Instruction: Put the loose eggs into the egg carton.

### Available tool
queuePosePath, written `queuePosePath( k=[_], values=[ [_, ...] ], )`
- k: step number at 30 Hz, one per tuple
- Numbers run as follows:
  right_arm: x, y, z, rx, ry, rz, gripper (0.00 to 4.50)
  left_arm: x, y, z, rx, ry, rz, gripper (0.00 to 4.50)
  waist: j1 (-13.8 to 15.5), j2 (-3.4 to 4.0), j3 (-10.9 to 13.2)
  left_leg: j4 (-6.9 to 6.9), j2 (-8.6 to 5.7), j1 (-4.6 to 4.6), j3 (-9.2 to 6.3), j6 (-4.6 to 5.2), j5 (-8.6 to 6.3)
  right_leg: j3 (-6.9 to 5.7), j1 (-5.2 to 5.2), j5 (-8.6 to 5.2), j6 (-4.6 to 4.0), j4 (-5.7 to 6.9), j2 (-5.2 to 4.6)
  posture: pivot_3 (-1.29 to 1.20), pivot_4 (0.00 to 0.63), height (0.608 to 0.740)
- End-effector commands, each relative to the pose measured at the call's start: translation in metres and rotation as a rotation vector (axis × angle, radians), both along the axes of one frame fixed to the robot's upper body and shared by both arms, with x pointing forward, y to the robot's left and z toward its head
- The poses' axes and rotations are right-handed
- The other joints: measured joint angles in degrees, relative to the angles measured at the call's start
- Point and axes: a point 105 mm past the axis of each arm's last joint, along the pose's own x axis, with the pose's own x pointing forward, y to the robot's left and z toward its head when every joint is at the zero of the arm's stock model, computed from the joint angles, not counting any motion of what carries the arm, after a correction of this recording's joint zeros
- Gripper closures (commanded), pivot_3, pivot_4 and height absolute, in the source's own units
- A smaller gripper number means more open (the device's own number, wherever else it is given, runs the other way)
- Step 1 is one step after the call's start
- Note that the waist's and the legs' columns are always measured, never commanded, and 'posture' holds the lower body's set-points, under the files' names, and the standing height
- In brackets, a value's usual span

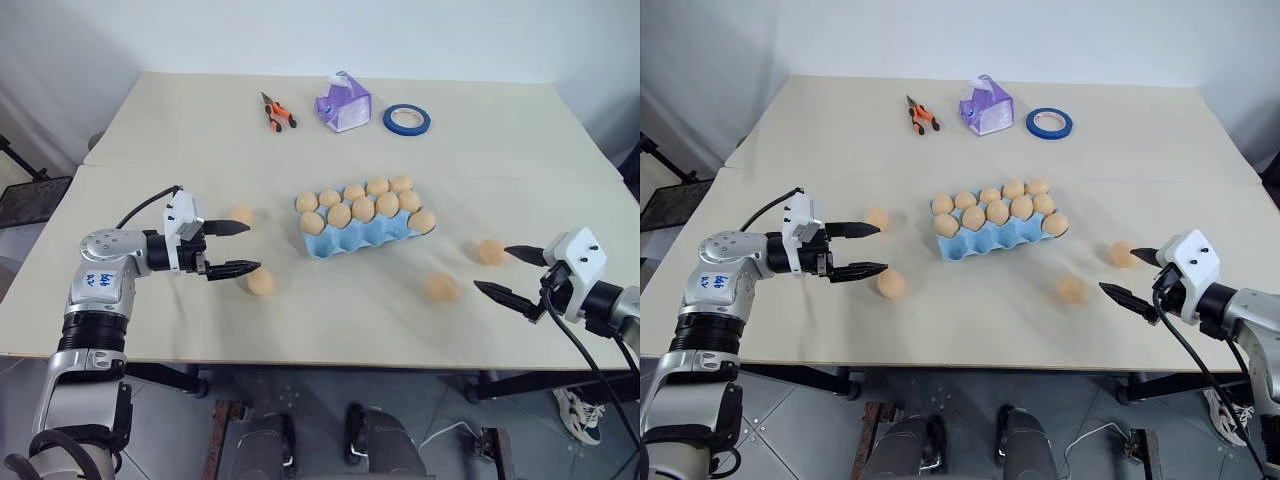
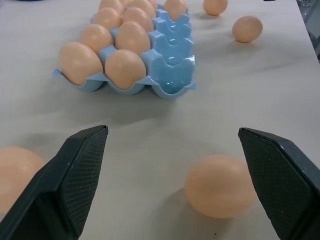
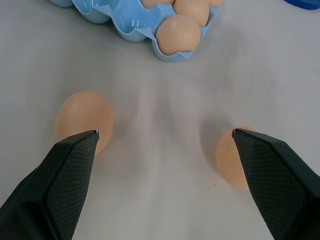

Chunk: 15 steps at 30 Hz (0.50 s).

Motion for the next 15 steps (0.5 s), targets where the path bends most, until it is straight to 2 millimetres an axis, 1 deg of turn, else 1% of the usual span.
queuePosePath(
  k=[1,3,7,11,15],
  values=[
    [-0.003,-0.003,0.019,-0.004,-0.063,-0.015,0.0,-0.001,-0.003,0.017,-0.007,-0.065,-0.036,0.04,0.0,0.0,0.0,0.0,0.0,0.0,0.0,0.0,0.0,0.0,0.0,0.0,0.0,0.0,0.0,0.0,0.15,0.74],
    [-0.003,-0.003,0.021,0.005,-0.069,-0.026,0.0,0.002,-0.002,0.014,0.02,-0.051,-0.014,0.04,0.01,0.0,0.0,0.0,0.0,0.0,0.0,0.0,0.0,0.01,0.0,0.0,0.0,0.0,0.0,0.0,0.15,0.74],
    [-0.005,-0.006,0.028,0.043,-0.088,-0.067,0.0,0.001,-0.007,0.022,-0.032,-0.048,-0.027,0.04,0.05,0.0,0.0,0.0,0.0,0.0,0.0,0.0,0.0,0.01,0.01,0.0,0.0,-0.01,0.0,0.0,0.15,0.74],
    [-0.01,-0.011,0.028,0.069,-0.093,-0.134,0.0,-0.001,-0.007,0.026,-0.047,-0.049,-0.036,0.04,0.08,0.0,0.0,-0.03,0.0,0.0,-0.01,-0.01,-0.02,0.01,0.01,0.0,0.0,-0.04,0.0,0.0,0.15,0.74],
    [-0.022,-0.021,0.021,0.155,-0.078,-0.272,0.0,-0.014,-0.017,0.03,-0.054,-0.045,-0.118,0.04,0.15,0.0,0.0,-0.04,0.01,-0.06,-0.01,0.0,-0.03,0.0,-0.01,0.0,0.0,-0.07,0.01,0.0,0.15,0.74]
  ],
)
